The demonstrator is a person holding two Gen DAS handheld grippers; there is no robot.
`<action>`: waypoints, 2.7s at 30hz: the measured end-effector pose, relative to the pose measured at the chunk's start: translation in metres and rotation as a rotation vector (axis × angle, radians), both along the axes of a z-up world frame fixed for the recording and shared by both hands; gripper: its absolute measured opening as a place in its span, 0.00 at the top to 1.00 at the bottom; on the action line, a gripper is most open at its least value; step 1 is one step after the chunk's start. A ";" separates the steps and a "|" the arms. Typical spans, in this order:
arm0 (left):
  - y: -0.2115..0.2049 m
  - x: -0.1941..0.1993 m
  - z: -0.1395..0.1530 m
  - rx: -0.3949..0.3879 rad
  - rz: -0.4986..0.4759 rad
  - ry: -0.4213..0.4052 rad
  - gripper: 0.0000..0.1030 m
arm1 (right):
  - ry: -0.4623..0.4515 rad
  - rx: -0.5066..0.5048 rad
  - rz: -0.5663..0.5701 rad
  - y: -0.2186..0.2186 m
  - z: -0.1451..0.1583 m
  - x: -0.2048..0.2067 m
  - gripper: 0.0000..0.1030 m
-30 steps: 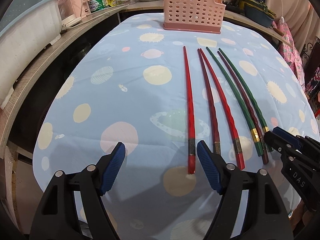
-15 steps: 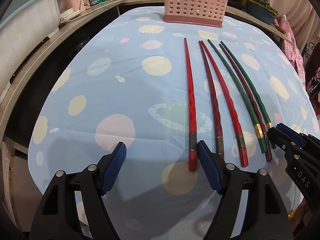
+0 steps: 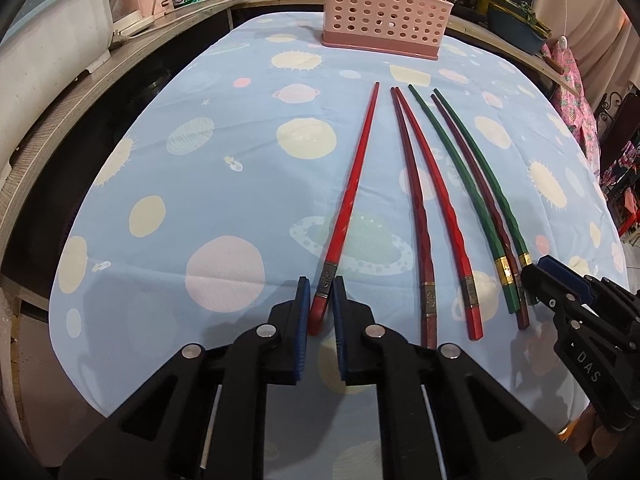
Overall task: Organize utensils
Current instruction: 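Grasp a red chopstick with the left tool while the right tool grasps a green chopstick, then lift both chopsticks and carry them with both tools over the pink holder, then lower both chopsticks into the pink holder and open both tools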
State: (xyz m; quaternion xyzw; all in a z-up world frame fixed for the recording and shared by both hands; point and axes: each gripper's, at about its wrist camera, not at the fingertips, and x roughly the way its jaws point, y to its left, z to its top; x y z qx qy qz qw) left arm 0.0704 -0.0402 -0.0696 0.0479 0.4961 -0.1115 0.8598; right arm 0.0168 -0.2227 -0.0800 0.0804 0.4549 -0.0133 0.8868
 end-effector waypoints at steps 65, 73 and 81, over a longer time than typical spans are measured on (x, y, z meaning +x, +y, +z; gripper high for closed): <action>-0.012 0.180 0.331 -0.329 0.097 -0.576 0.93 | -0.628 0.157 -0.105 -0.099 0.304 0.169 0.93; -0.033 0.230 0.343 -0.340 0.124 -0.615 0.93 | -0.666 0.151 -0.121 -0.096 0.321 0.230 0.93; -0.048 0.267 0.295 -0.294 0.134 -0.547 0.93 | -0.590 0.126 -0.115 -0.092 0.284 0.276 0.93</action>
